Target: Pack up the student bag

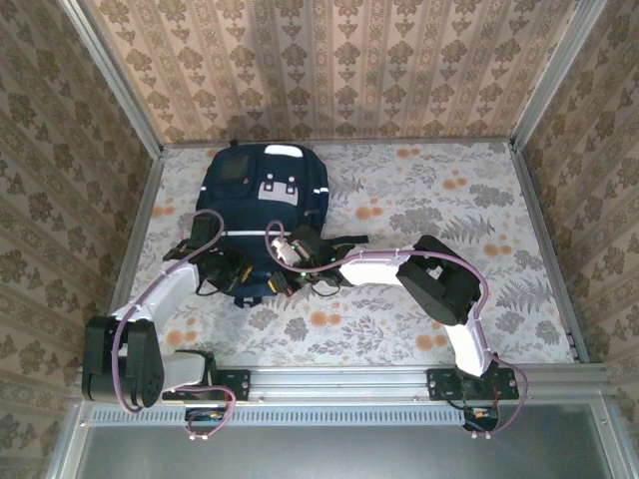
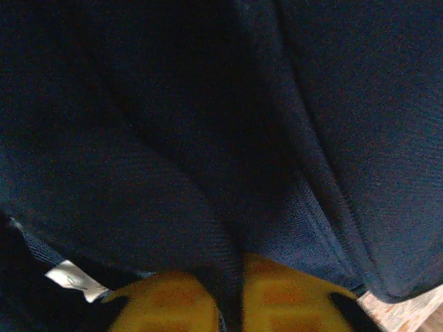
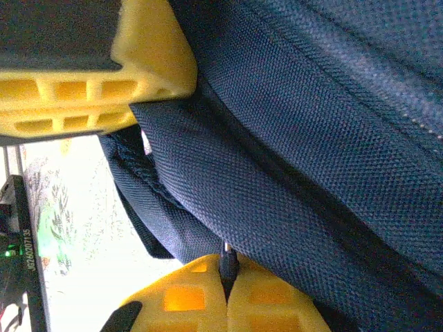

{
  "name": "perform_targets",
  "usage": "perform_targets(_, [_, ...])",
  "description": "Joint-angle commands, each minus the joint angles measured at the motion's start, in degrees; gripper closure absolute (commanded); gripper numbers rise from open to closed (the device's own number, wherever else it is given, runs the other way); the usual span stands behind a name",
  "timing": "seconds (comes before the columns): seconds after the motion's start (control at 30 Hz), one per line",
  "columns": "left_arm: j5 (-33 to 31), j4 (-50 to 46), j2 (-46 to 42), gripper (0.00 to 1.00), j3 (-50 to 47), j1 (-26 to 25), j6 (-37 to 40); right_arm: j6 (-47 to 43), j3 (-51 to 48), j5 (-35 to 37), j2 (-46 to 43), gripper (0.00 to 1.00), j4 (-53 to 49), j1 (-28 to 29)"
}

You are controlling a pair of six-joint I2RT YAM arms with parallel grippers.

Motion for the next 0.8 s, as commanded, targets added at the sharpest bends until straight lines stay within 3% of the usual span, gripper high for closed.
perform_targets(0.0, [-1.5,-2.0,-0.3,1.00,1.1,0.1,2.0,-2.5,-0.4,3.6,-0.7,1.00,-5.1,0.4])
perform_targets(0.17, [-4.1,-6.4,-3.1,1.00,2.3,2.2,4.8,-3.6,-4.4,6.6,-3.3,1.00,-6.0,0.2])
perform_targets(0.53, [-3.5,-8.1,-6.1,1.00,0.6,4.5,7.1,-4.5,-8.1,9.4,-6.0,1.00,-6.0,-1.4])
perform_targets(0.77, [-4.3,-13.2,-7.8,1.00,1.6,8.1,13.0,-8.8,-9.8,9.7,-8.5,1.00,-7.6,-2.0])
